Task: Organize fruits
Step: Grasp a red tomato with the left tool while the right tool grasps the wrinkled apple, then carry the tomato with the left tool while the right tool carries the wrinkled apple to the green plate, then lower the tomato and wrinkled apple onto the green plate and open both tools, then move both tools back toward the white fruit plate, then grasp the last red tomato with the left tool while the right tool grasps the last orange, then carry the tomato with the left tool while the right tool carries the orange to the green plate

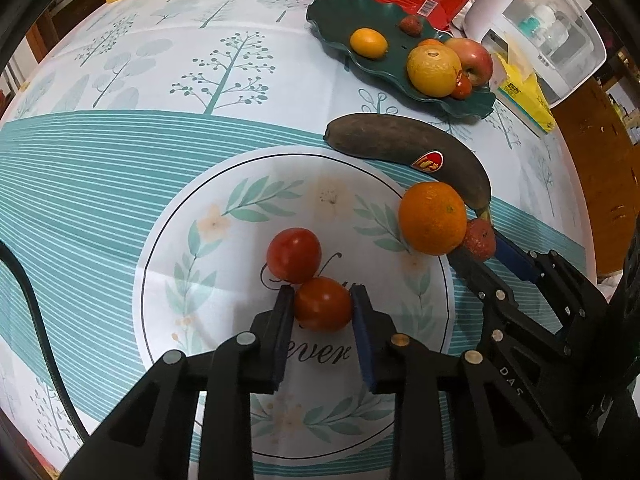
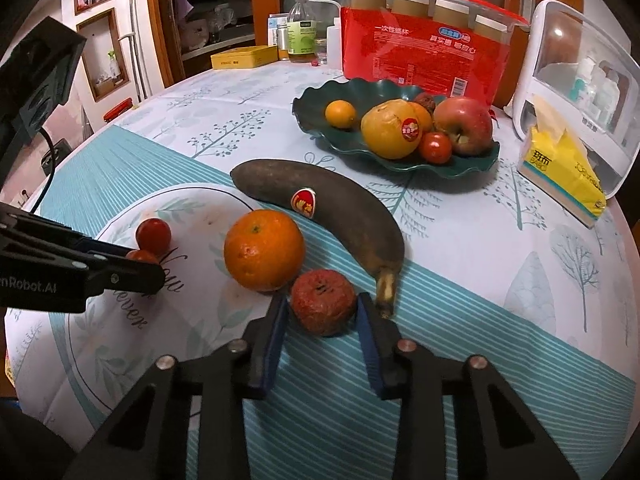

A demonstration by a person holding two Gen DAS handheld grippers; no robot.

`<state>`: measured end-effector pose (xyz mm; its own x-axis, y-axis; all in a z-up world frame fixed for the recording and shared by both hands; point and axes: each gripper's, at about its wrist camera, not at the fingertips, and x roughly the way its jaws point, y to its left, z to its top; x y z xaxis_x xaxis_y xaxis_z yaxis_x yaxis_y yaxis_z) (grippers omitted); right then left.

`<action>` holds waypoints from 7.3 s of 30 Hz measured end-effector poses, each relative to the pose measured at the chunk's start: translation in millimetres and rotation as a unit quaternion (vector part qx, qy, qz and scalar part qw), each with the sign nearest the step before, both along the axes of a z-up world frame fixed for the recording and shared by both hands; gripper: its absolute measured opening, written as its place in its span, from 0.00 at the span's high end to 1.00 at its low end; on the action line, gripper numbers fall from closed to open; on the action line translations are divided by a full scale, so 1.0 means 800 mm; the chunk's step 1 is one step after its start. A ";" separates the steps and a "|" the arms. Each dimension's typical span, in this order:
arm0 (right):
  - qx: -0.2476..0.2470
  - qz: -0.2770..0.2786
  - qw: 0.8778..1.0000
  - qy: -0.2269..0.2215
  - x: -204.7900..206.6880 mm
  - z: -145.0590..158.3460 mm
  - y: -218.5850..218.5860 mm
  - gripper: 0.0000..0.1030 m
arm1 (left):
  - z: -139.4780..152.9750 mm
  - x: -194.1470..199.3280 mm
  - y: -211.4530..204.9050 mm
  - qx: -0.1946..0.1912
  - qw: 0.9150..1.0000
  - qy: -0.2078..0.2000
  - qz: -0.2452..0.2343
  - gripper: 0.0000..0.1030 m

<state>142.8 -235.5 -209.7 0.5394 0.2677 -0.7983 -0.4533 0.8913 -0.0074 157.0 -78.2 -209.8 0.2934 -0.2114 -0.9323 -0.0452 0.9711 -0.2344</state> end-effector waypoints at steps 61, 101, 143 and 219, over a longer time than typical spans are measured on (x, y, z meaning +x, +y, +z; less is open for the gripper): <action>0.031 -0.133 0.990 -0.027 0.164 0.050 0.084 0.69 | 0.079 0.275 0.026 -0.001 0.982 -0.131 -0.137 0.74; 0.084 -0.222 0.971 -0.009 0.098 0.093 0.067 0.47 | 0.126 0.202 0.079 -0.038 0.983 -0.122 -0.129 0.41; 0.175 -0.385 0.901 0.094 -0.002 0.028 0.045 0.39 | 0.035 0.049 0.033 0.006 0.930 -0.025 -0.367 0.38; 0.171 -0.169 0.970 0.018 0.147 0.108 -0.005 0.62 | 0.125 0.232 0.007 0.080 0.965 -0.181 -0.173 0.76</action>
<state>260.2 -239.6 -123.3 0.6169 0.3329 -0.7132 -0.1288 0.9366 0.3257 342.7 -72.6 -109.8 0.5434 -0.2169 -0.8110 0.3455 0.9382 -0.0195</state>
